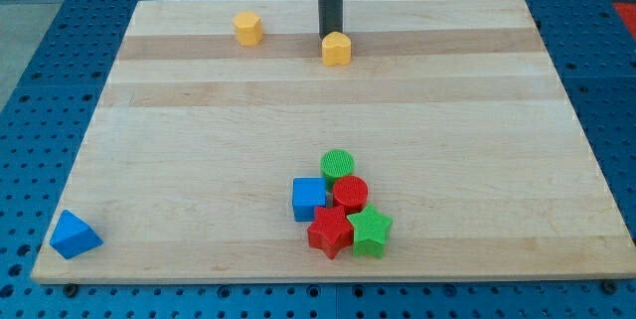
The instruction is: Place the heart vertically above the green circle
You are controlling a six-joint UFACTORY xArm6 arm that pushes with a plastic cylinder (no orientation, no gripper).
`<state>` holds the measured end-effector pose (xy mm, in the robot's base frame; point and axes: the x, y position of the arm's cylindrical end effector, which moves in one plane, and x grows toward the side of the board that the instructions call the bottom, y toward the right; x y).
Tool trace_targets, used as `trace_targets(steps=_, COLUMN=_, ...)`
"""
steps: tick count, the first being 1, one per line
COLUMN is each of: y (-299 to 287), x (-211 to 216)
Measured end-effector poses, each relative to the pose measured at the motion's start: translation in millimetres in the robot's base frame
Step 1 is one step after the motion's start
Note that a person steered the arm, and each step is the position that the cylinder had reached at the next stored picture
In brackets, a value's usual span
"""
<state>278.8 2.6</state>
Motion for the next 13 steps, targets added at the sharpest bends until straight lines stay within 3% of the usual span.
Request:
trace_targets(steps=3, y=7.8, x=9.9)
trace_targets(steps=5, y=45.9, x=17.7)
trace_targets(steps=7, y=27.3, x=51.0)
trace_targets(steps=11, y=48.6, x=53.4)
trace_targets(steps=13, y=19.5, x=55.8)
